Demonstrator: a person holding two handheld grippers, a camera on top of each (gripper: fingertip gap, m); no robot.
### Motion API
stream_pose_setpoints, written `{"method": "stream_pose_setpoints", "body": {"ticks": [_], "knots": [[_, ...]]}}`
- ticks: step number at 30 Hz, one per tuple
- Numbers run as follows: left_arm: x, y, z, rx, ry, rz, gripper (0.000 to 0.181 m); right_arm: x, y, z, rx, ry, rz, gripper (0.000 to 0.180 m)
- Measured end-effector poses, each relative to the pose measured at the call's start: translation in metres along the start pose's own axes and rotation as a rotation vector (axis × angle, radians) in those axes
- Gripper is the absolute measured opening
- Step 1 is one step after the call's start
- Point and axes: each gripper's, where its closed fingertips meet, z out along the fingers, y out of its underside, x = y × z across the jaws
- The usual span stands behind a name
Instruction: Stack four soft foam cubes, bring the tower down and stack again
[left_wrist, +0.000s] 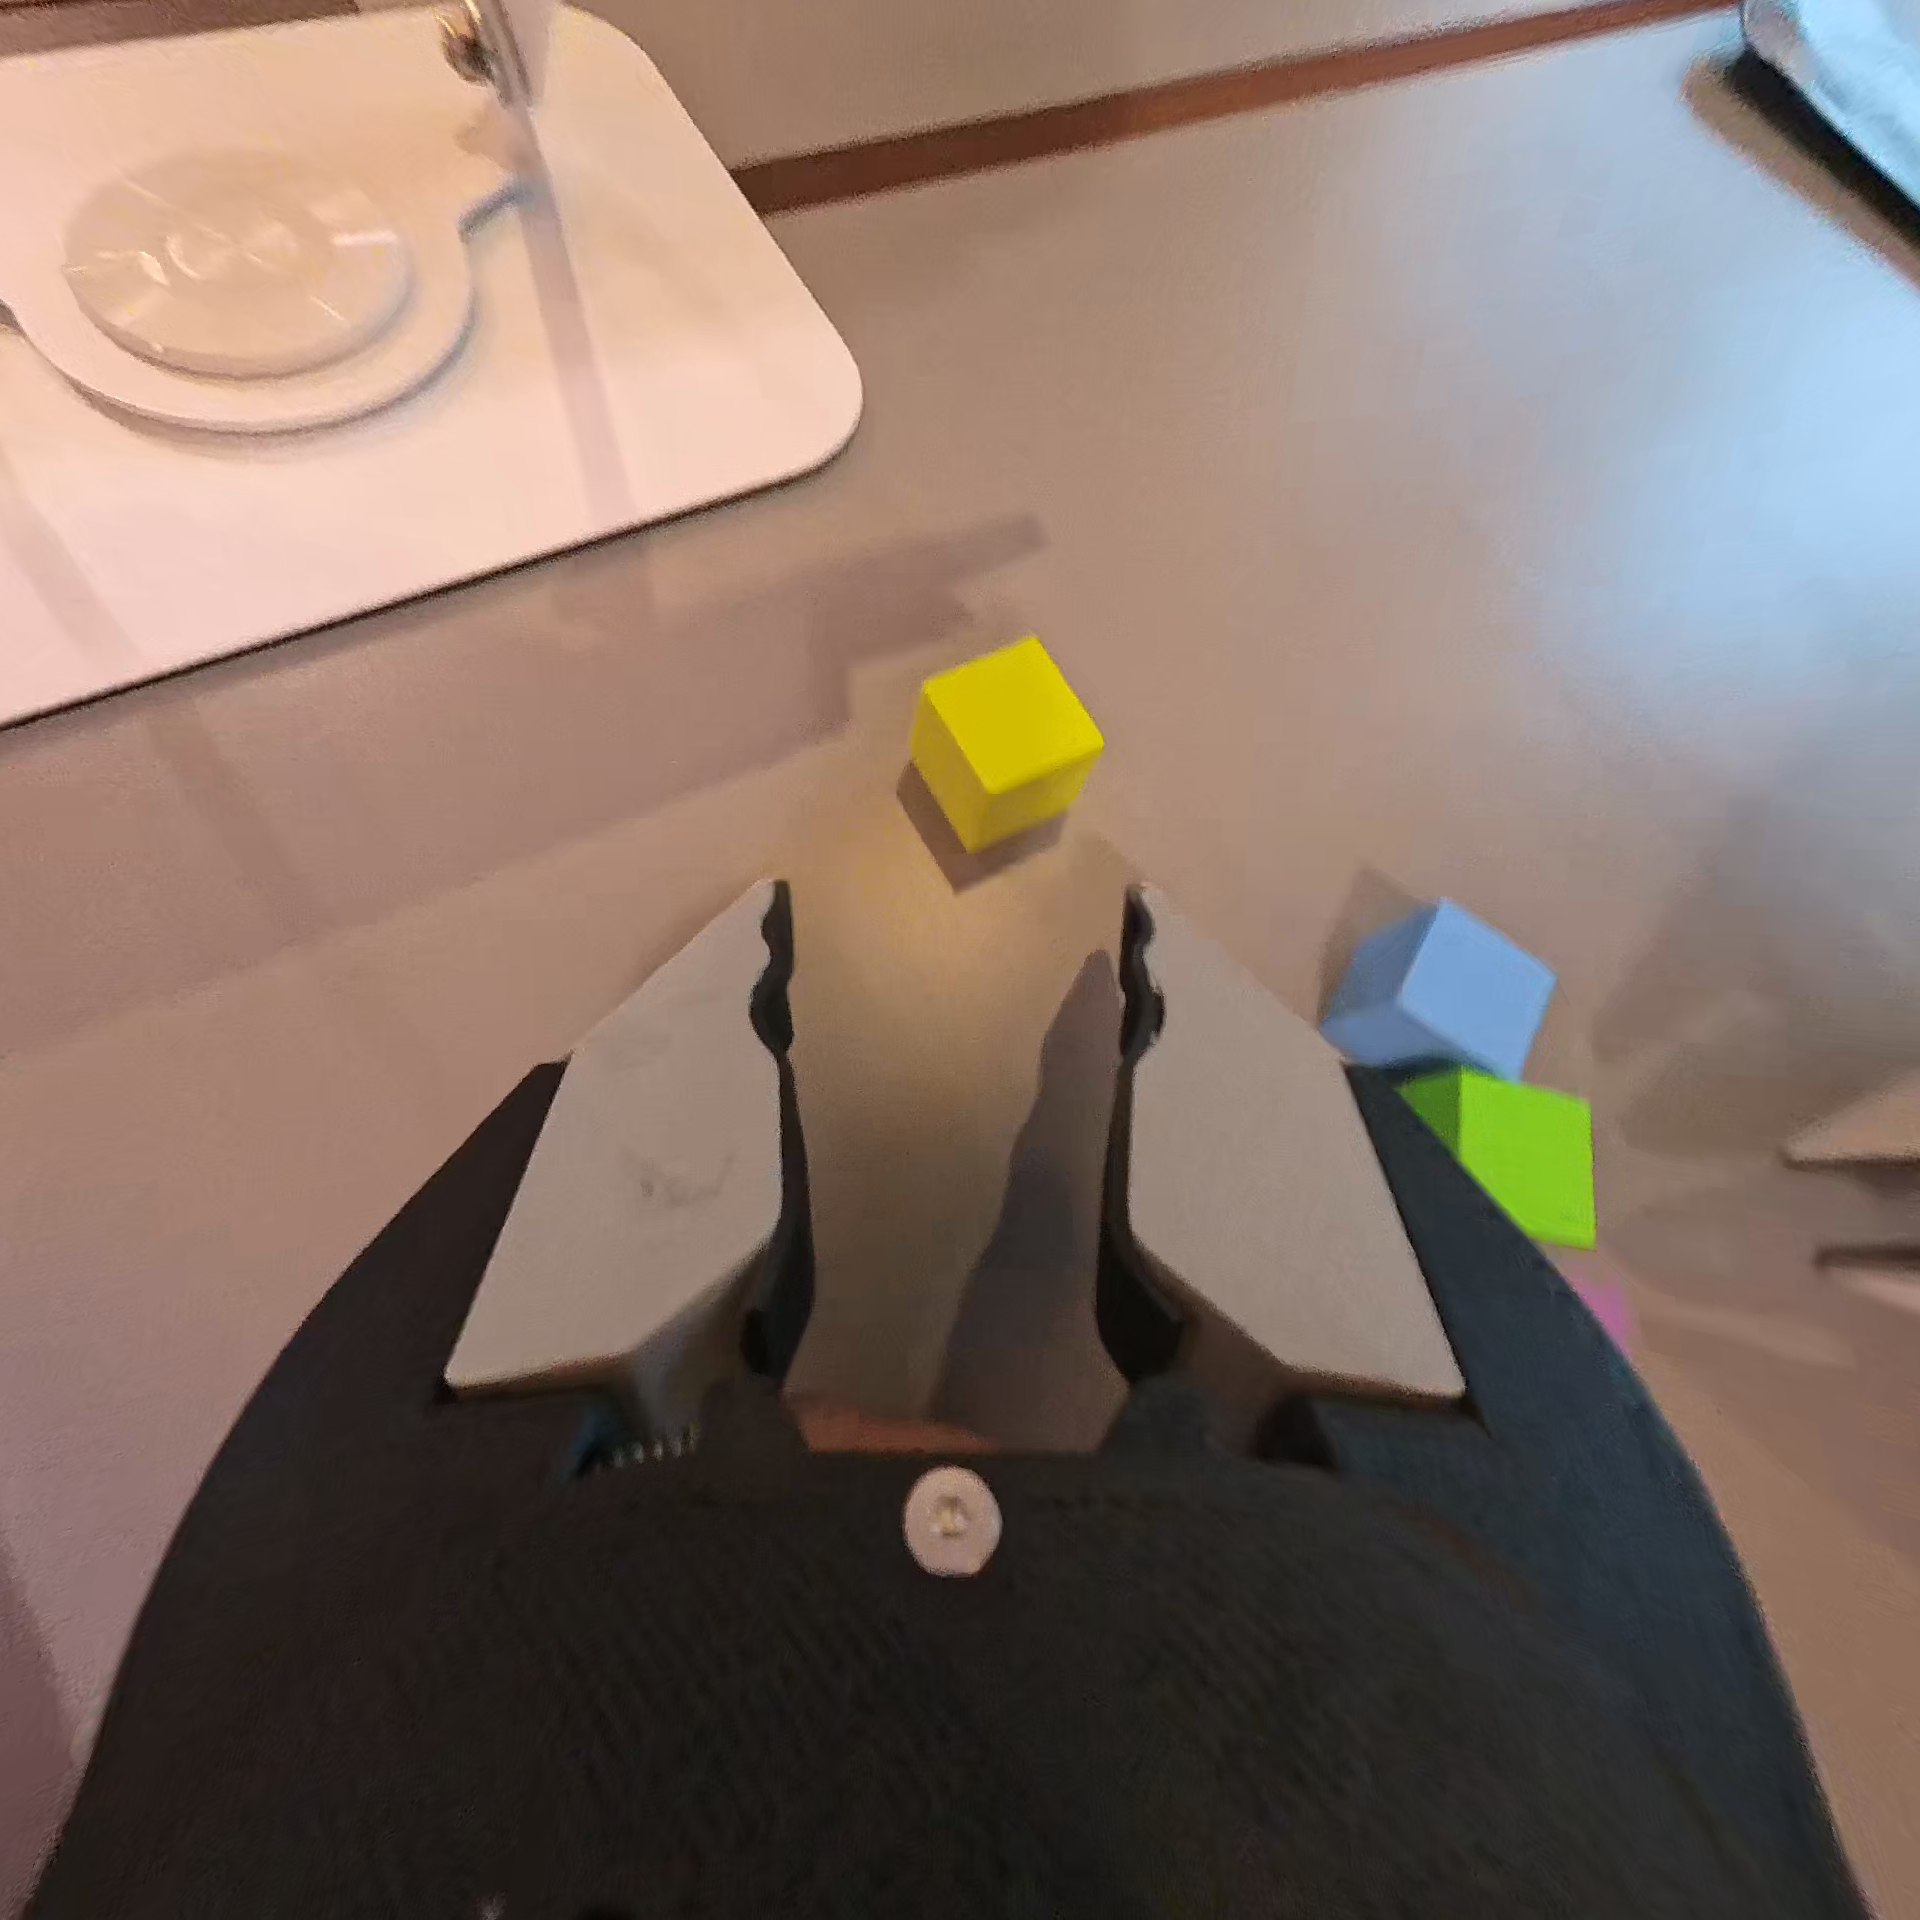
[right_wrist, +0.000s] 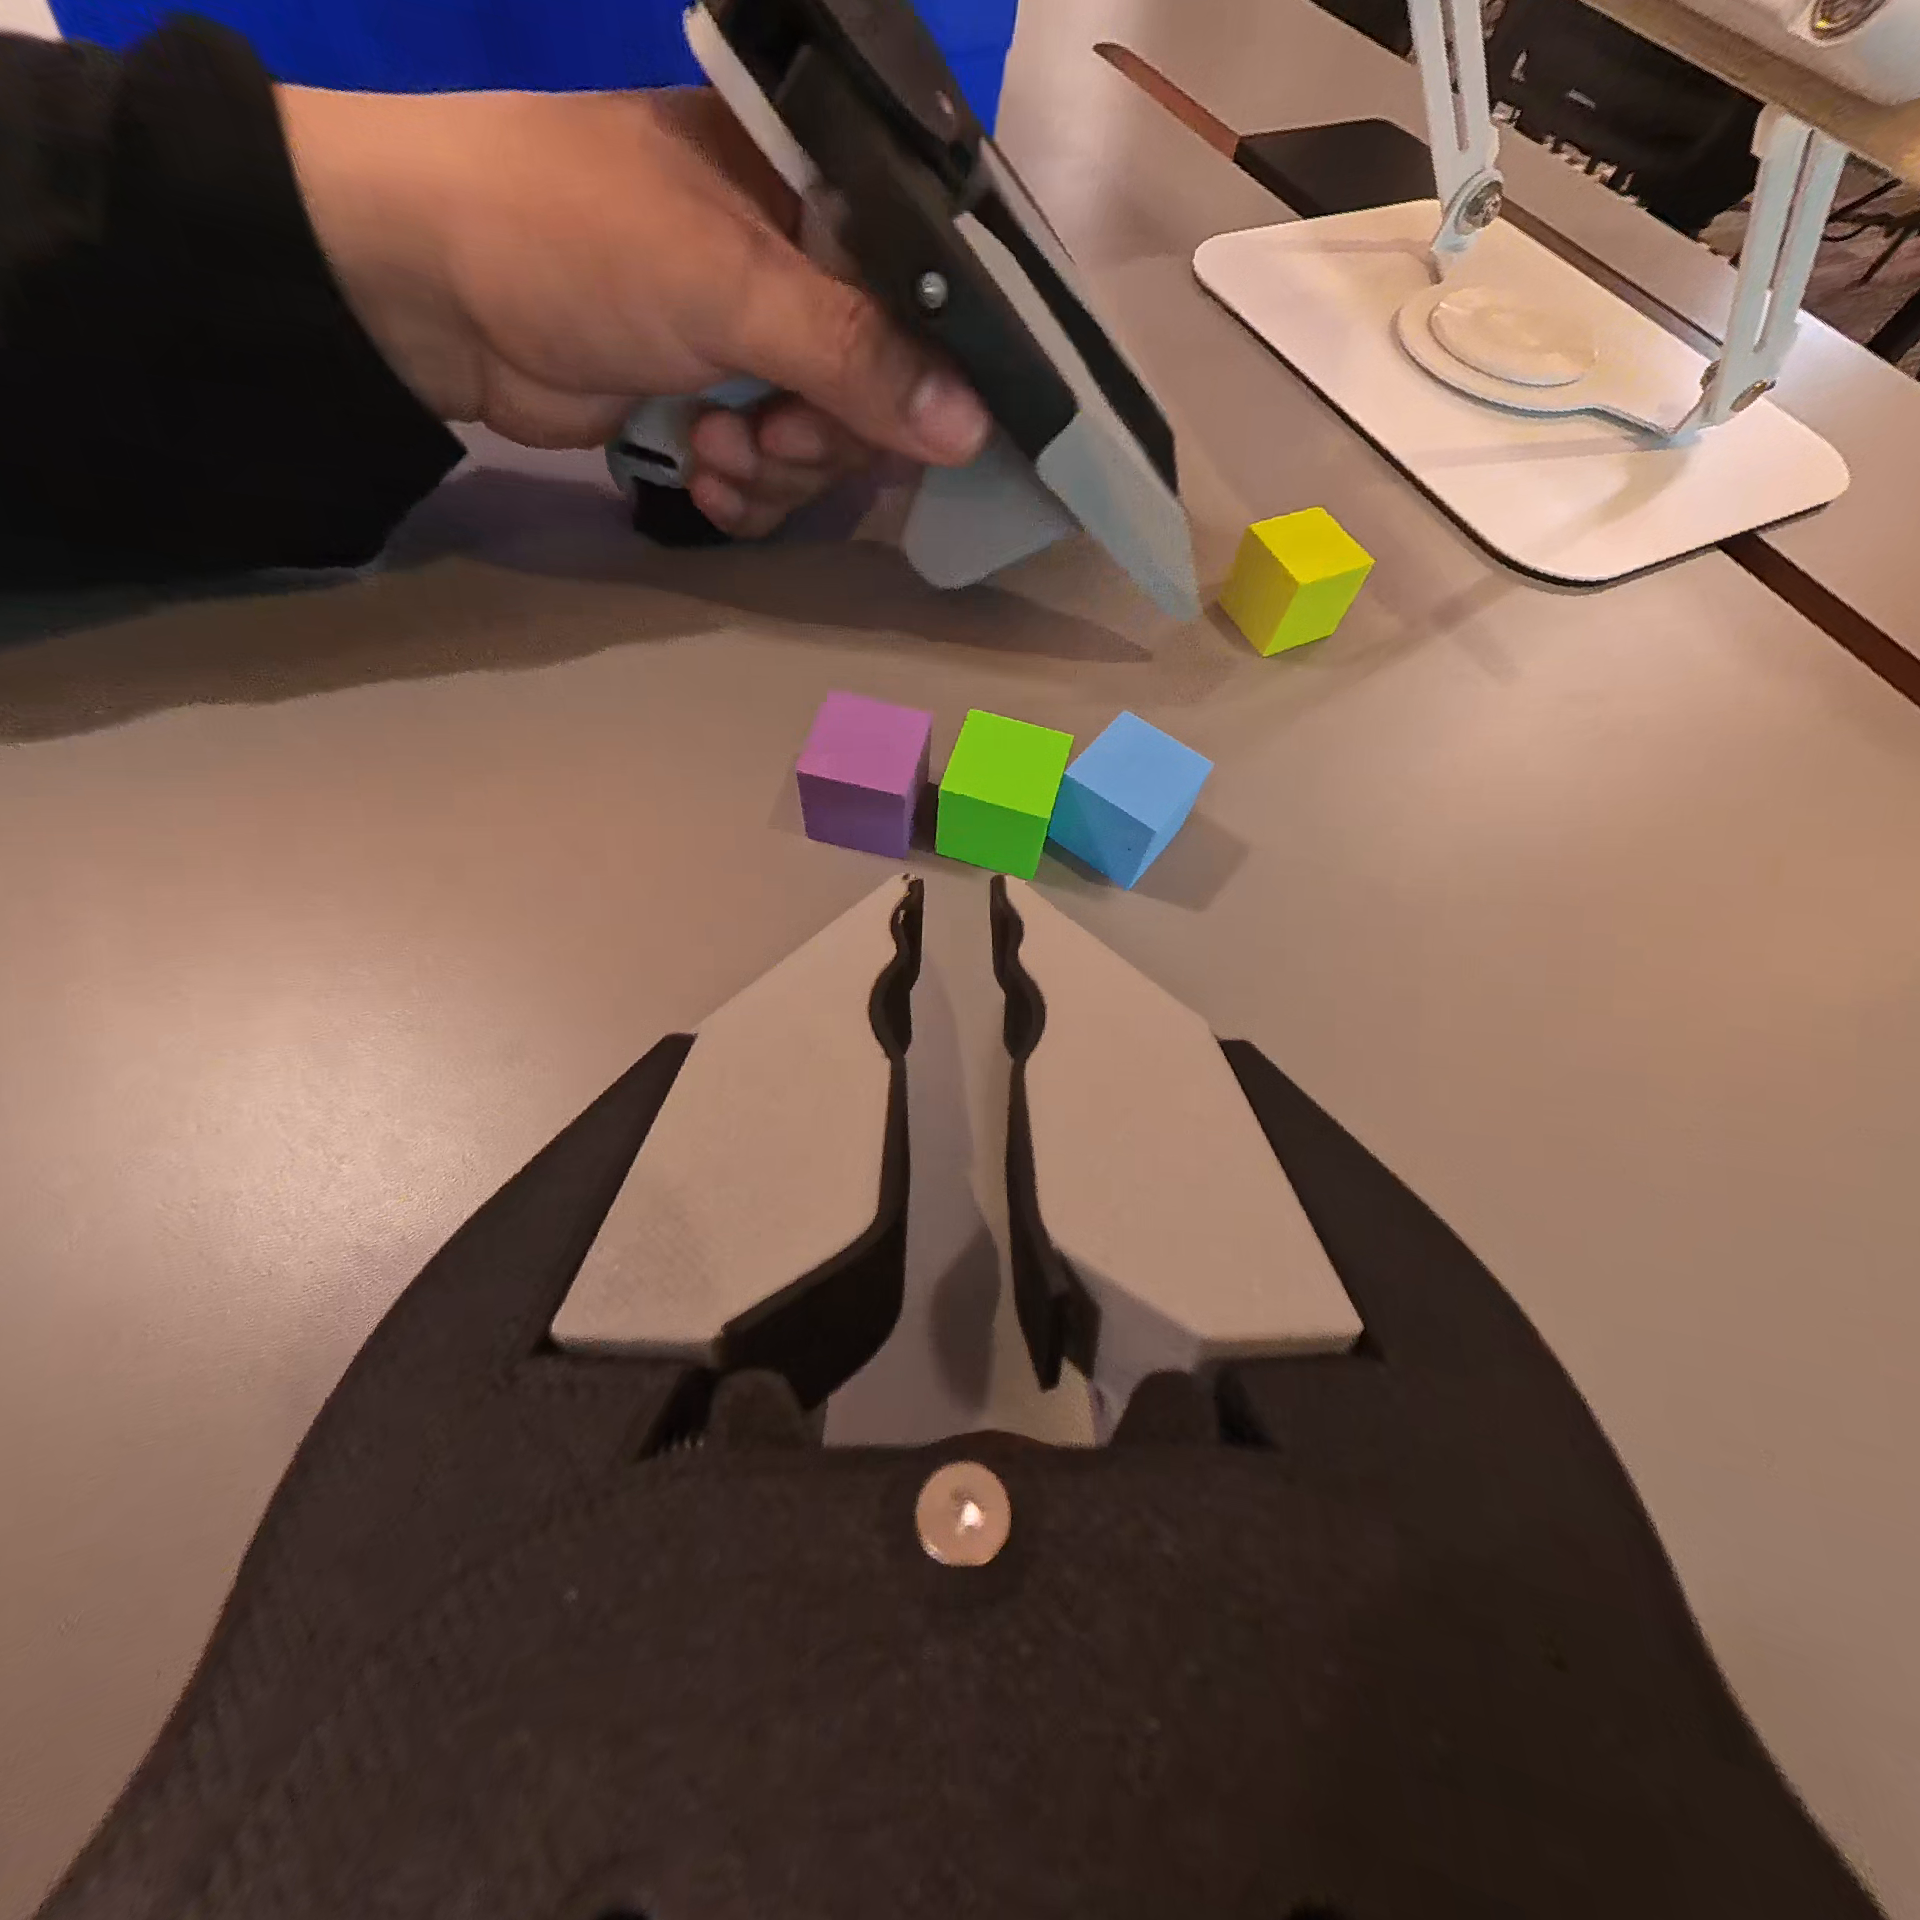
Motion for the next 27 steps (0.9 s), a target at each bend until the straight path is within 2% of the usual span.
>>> {"method": "stream_pose_setpoints", "body": {"ticks": [4, 7, 9, 11, 13, 17, 22, 24, 27], "knots": [[0.003, -0.009, 0.017, -0.042, -0.066, 0.020, 0.078, 0.002, -0.003, -0.003, 0.013, 0.009, -0.008, 0.010], [0.006, -0.018, 0.028, -0.061, -0.111, 0.049, 0.075, 0.004, -0.005, -0.005, 0.021, 0.013, -0.011, 0.010], [0.002, -0.023, 0.035, -0.065, -0.148, 0.059, 0.059, 0.006, -0.005, -0.006, 0.024, 0.021, -0.012, 0.010], [0.000, -0.022, 0.041, -0.080, -0.152, 0.067, 0.034, 0.008, -0.006, -0.008, 0.030, 0.029, -0.010, 0.010], [0.000, -0.021, 0.041, -0.085, -0.140, 0.083, 0.032, 0.012, -0.008, -0.010, 0.039, 0.040, -0.009, 0.010], [0.019, -0.022, 0.027, -0.070, -0.036, 0.189, 0.031, 0.023, -0.007, -0.014, 0.046, 0.065, 0.007, 0.010], [0.085, -0.039, -0.028, -0.002, 0.216, 0.438, 0.031, 0.049, -0.011, -0.031, 0.076, 0.141, 0.025, 0.009], [0.114, -0.029, -0.046, -0.035, 0.285, 0.553, 0.031, 0.067, -0.013, -0.044, 0.097, 0.199, 0.031, 0.009], [0.161, 0.008, -0.057, -0.148, 0.416, 0.668, 0.031, 0.090, -0.010, -0.060, 0.133, 0.224, 0.105, 0.011]]}}
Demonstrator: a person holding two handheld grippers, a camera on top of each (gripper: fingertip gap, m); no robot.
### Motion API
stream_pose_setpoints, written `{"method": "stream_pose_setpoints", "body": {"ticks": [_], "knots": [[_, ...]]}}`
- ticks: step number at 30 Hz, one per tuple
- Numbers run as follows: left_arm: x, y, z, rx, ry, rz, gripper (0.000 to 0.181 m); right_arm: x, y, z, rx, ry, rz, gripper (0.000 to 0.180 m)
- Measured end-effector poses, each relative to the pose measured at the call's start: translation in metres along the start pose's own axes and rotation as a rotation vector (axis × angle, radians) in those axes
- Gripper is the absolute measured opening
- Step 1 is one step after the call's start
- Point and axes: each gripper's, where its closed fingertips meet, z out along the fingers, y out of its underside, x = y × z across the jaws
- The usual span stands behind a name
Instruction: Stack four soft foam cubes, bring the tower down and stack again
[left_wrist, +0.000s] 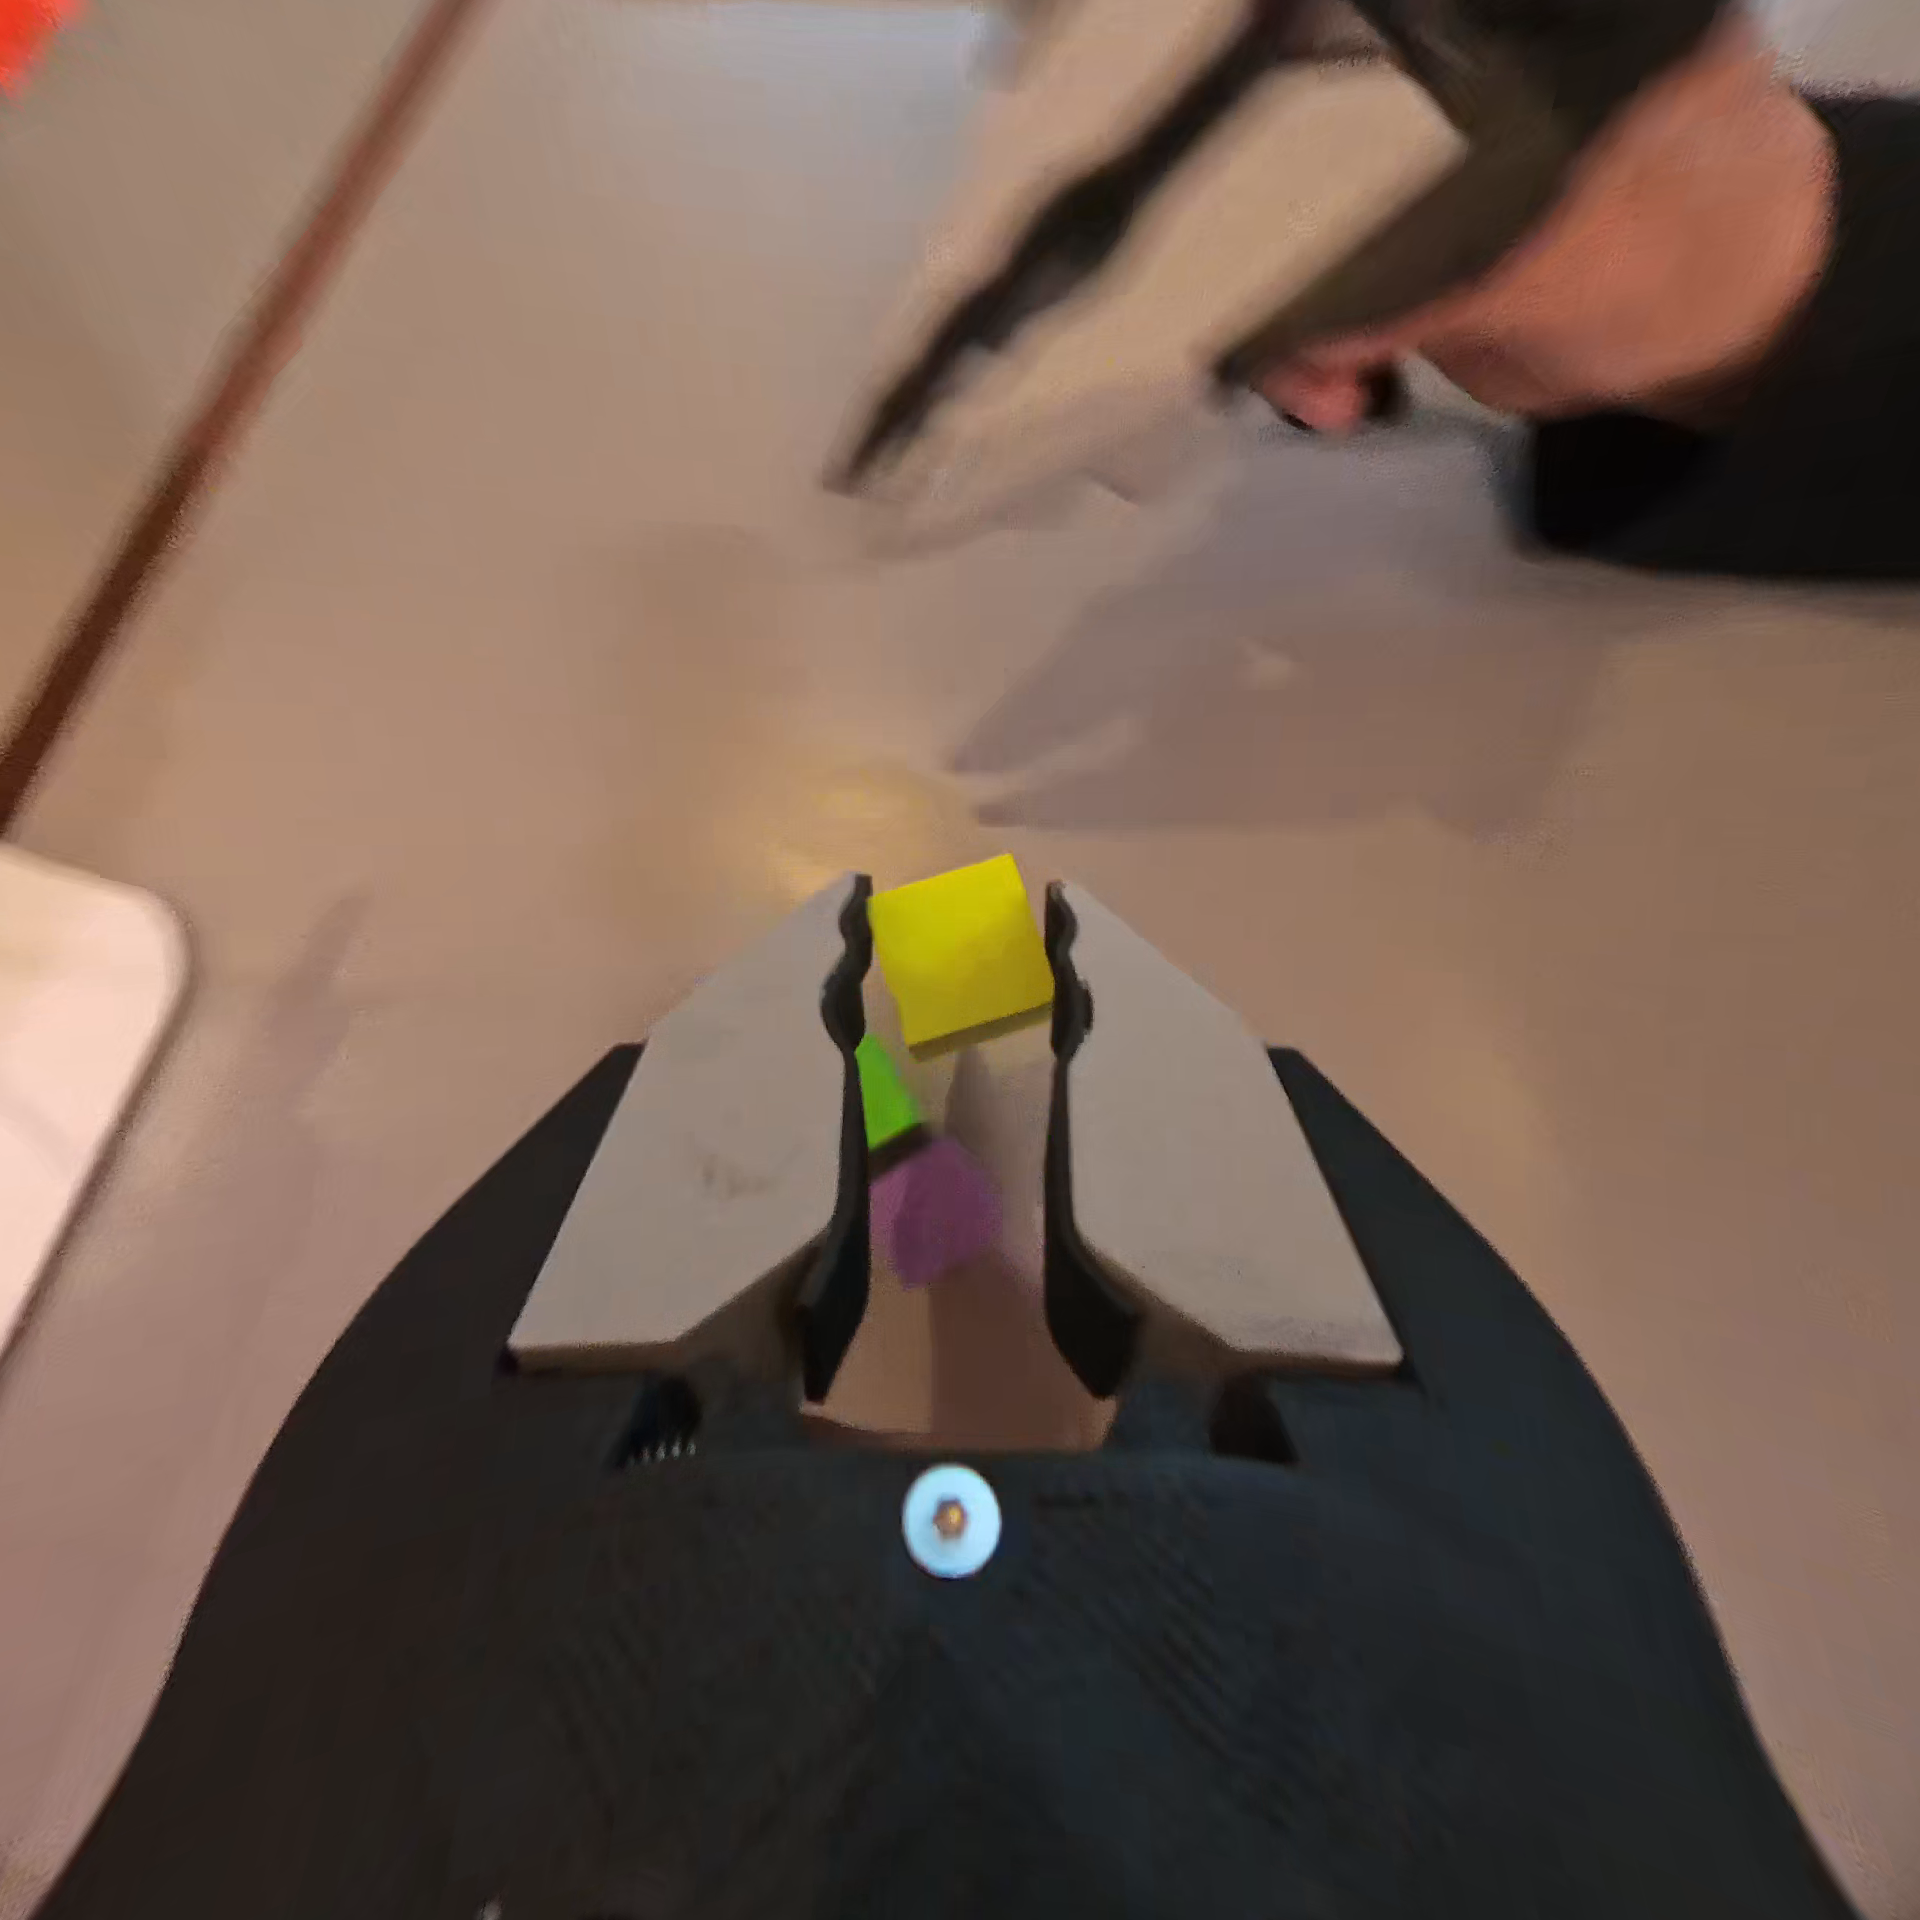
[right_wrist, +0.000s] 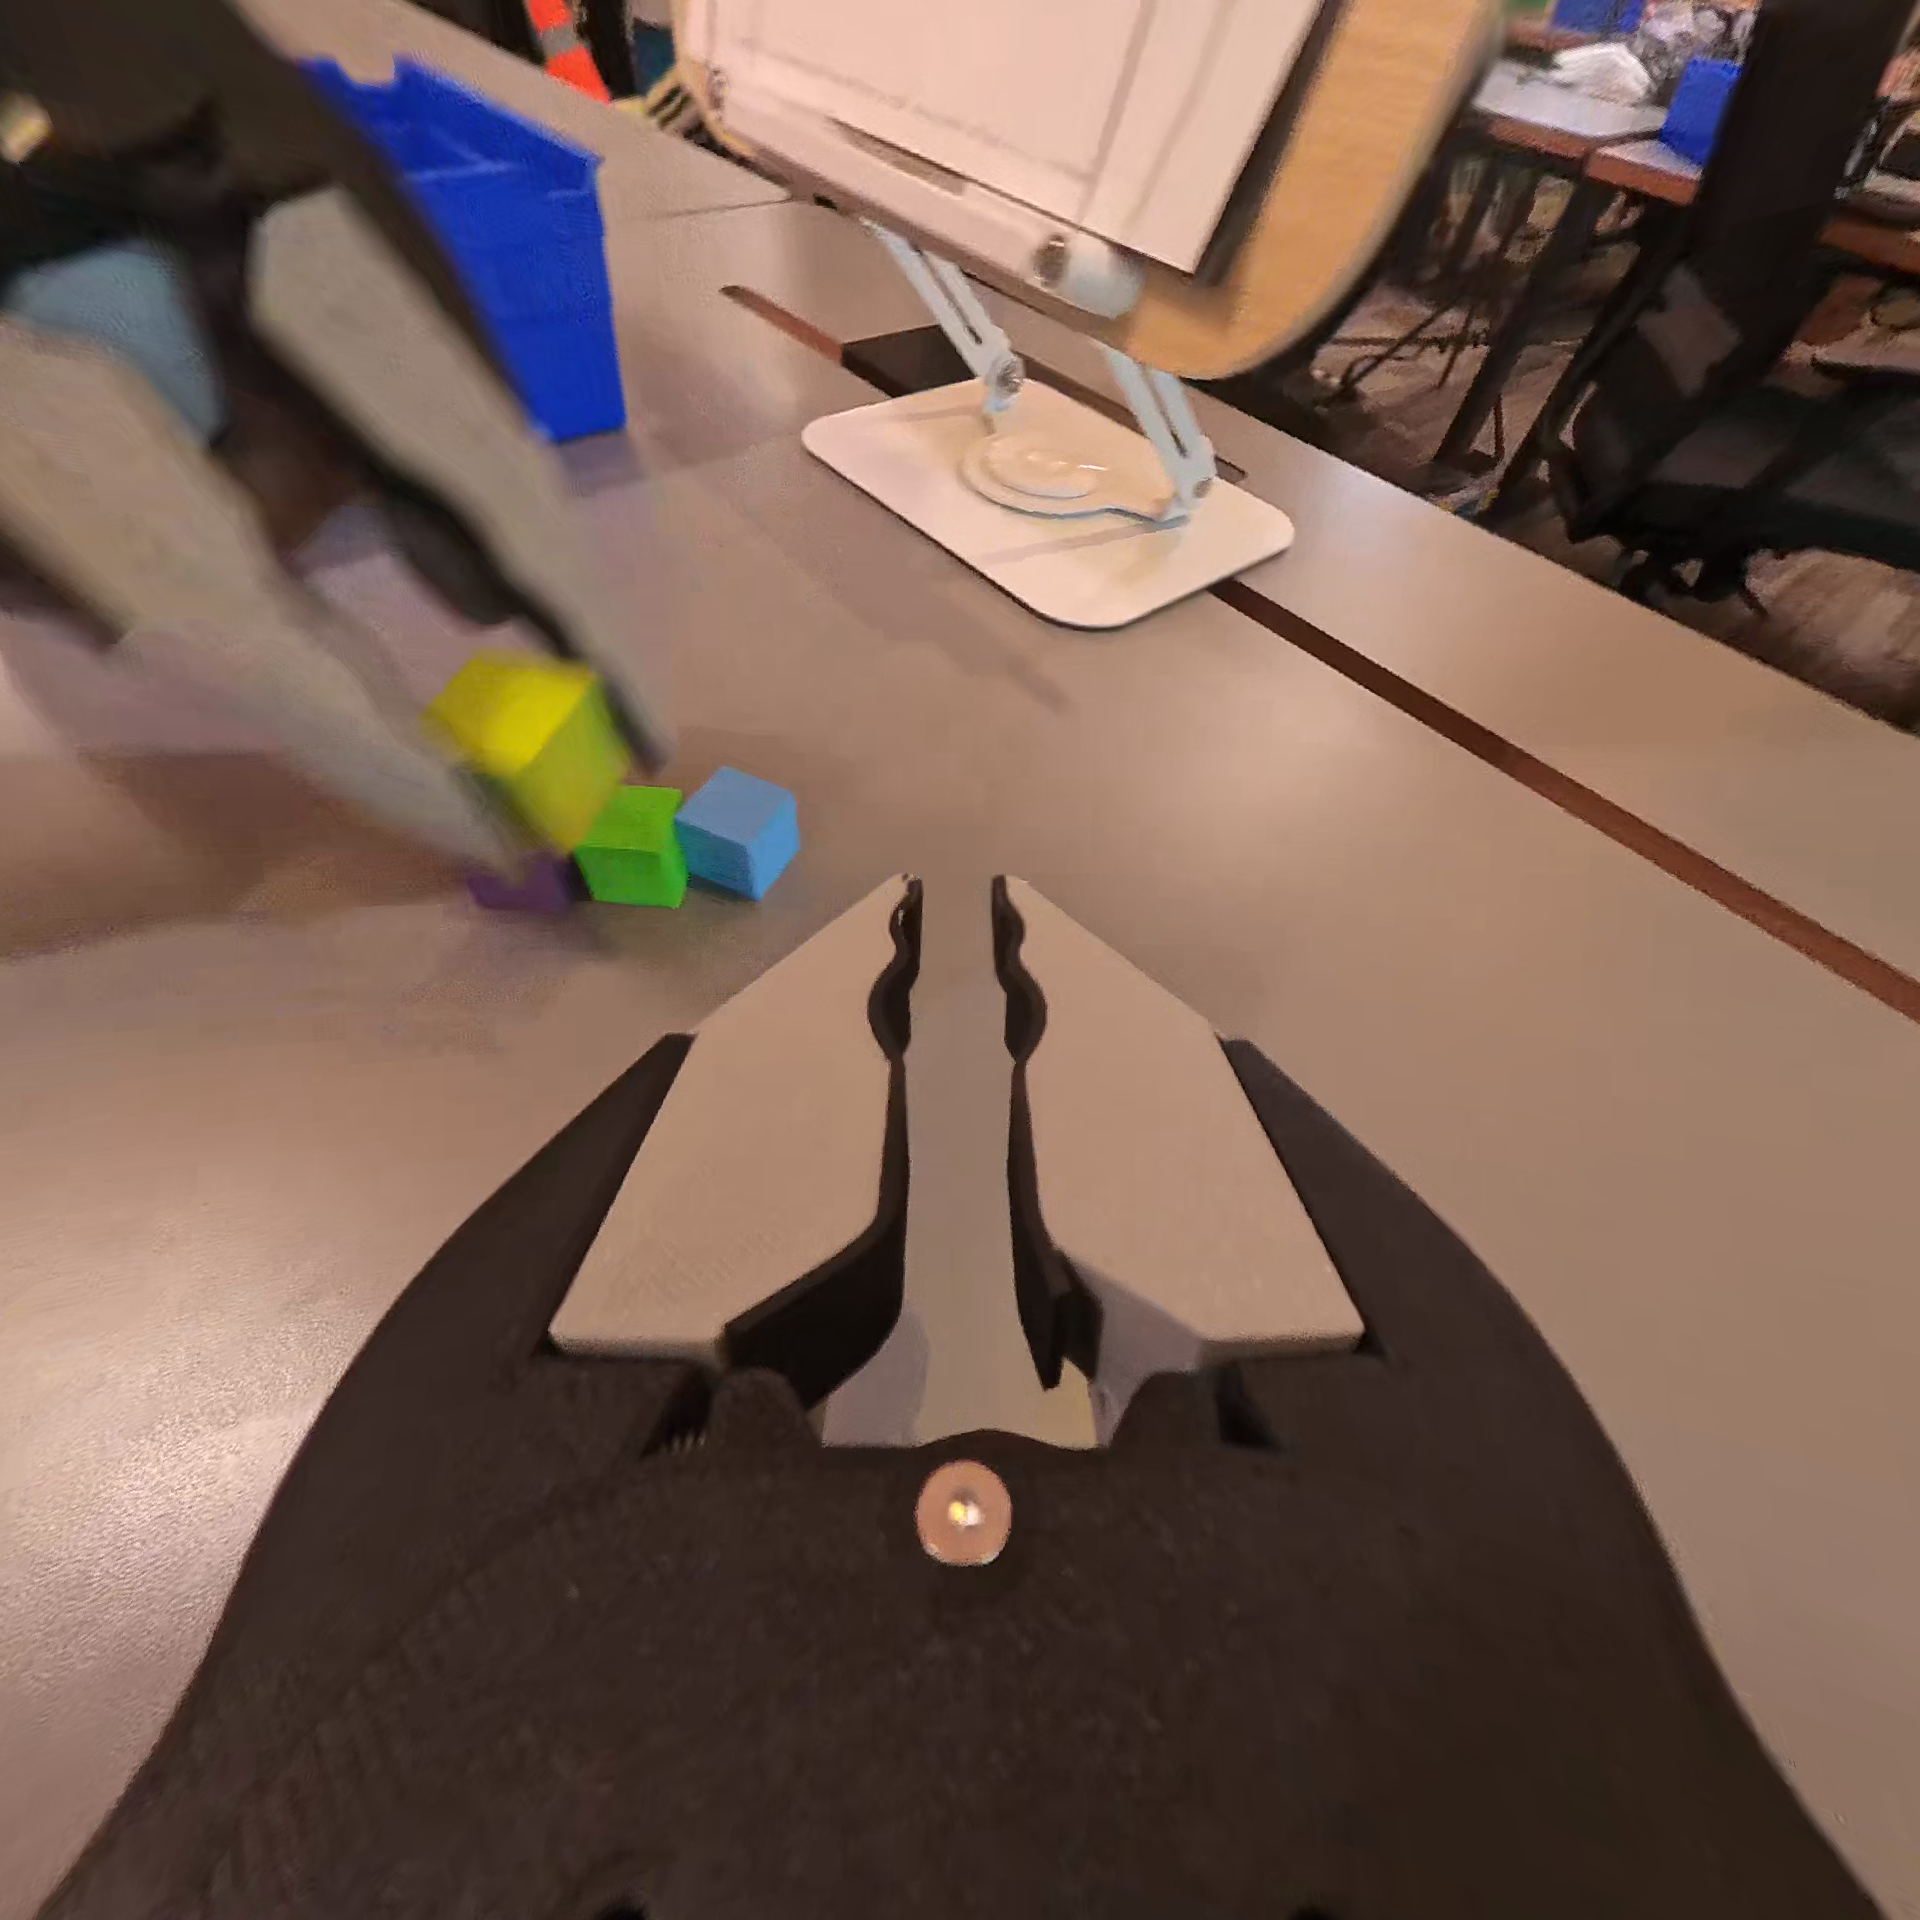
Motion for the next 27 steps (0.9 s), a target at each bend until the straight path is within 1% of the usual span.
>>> {"method": "stream_pose_setpoints", "body": {"ticks": [2, 4, 9, 12, 16, 18, 20, 21, 24, 25, 26, 27], "knots": [[0.024, 0.004, 0.014, -0.046, 0.029, 0.091, 0.031, 0.013, 0.004, -0.003, 0.007, 0.000, 0.074, 0.014], [0.034, 0.009, 0.028, -0.076, 0.033, 0.158, 0.031, 0.020, 0.007, -0.005, 0.022, -0.009, 0.132, 0.015], [0.059, 0.018, 0.049, -0.090, 0.151, 0.141, 0.032, 0.025, 0.009, -0.006, 0.034, -0.014, 0.166, 0.016], [0.065, 0.031, 0.053, -0.126, 0.171, 0.197, 0.032, 0.020, 0.007, -0.004, 0.033, -0.029, 0.144, 0.016], [0.079, 0.035, 0.048, -0.086, 0.276, 0.185, 0.032, 0.014, 0.008, 0.000, 0.012, -0.038, 0.117, 0.016], [0.078, 0.034, 0.047, -0.041, 0.270, 0.203, 0.034, 0.013, 0.008, 0.000, 0.010, -0.040, 0.113, 0.016], [0.075, 0.029, 0.041, 0.017, 0.249, 0.227, 0.052, 0.013, 0.006, -0.001, 0.018, -0.041, 0.114, 0.016], [0.074, 0.027, 0.038, 0.037, 0.241, 0.229, 0.056, 0.013, 0.006, -0.001, 0.021, -0.041, 0.116, 0.016], [0.066, 0.027, 0.028, 0.027, 0.193, 0.188, 0.085, 0.015, 0.006, -0.002, 0.027, -0.041, 0.128, 0.016], [0.060, 0.029, 0.026, 0.007, 0.155, 0.164, 0.089, 0.015, 0.006, -0.002, 0.025, -0.042, 0.132, 0.016], [0.057, 0.032, 0.023, -0.009, 0.124, 0.148, 0.087, 0.015, 0.007, -0.002, 0.024, -0.041, 0.135, 0.016], [0.056, 0.035, 0.020, -0.017, 0.098, 0.142, 0.077, 0.016, 0.007, -0.001, 0.022, -0.040, 0.136, 0.016]]}}
